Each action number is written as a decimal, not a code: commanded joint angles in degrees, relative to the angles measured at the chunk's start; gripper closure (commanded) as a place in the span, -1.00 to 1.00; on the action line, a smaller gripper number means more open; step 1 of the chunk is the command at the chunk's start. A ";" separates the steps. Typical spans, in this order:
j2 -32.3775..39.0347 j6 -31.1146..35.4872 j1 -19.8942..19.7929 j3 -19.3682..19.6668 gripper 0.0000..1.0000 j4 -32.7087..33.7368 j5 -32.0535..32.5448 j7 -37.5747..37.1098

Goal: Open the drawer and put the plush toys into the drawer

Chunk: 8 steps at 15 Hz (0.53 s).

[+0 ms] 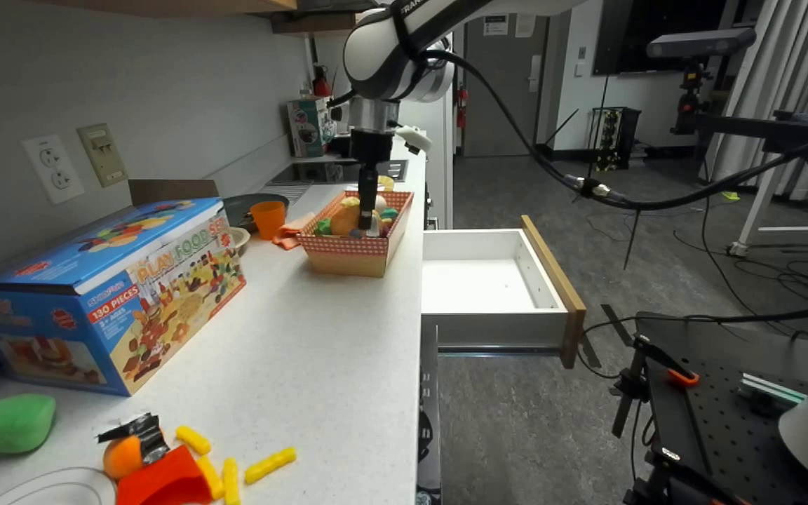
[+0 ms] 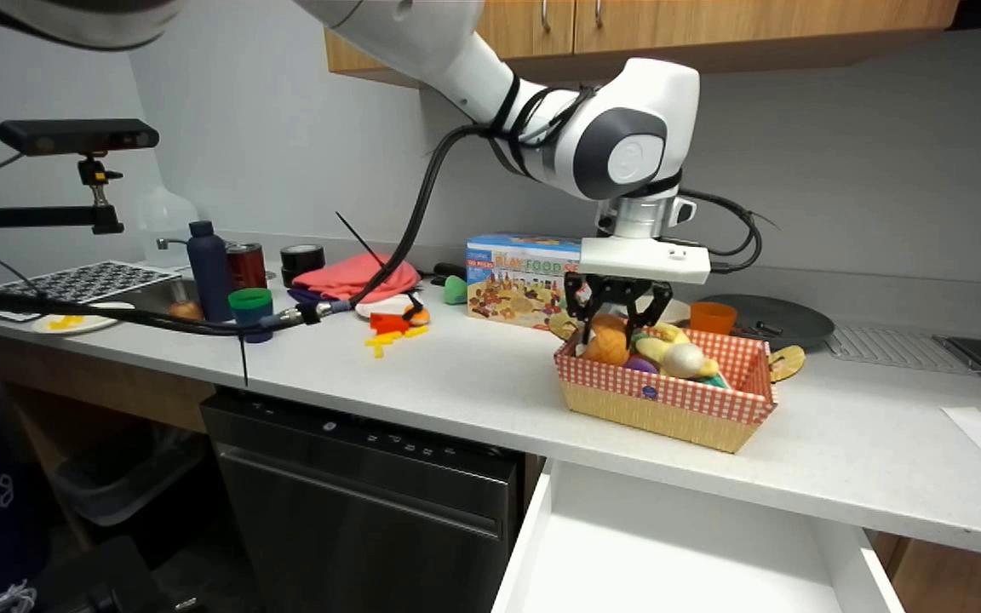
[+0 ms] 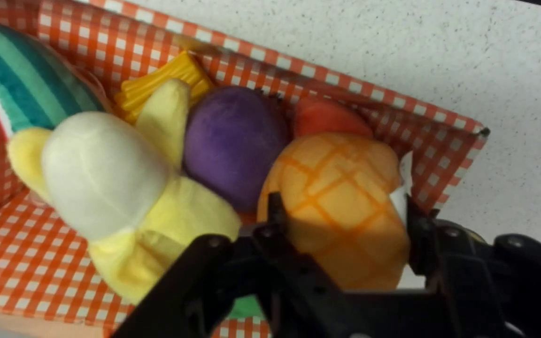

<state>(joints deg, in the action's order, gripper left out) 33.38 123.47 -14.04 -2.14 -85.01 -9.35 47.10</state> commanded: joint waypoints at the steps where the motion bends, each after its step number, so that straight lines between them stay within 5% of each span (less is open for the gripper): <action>1: 0.78 -2.02 -0.80 0.60 0.45 4.00 0.41 -0.74; 5: -4.61 -0.79 -2.09 2.68 0.95 0.61 0.94 -1.53; 8: -9.59 0.20 -3.34 5.16 0.95 -3.51 1.68 -2.16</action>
<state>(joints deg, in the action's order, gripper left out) 29.53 123.48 -16.25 1.42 -83.48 -9.13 46.38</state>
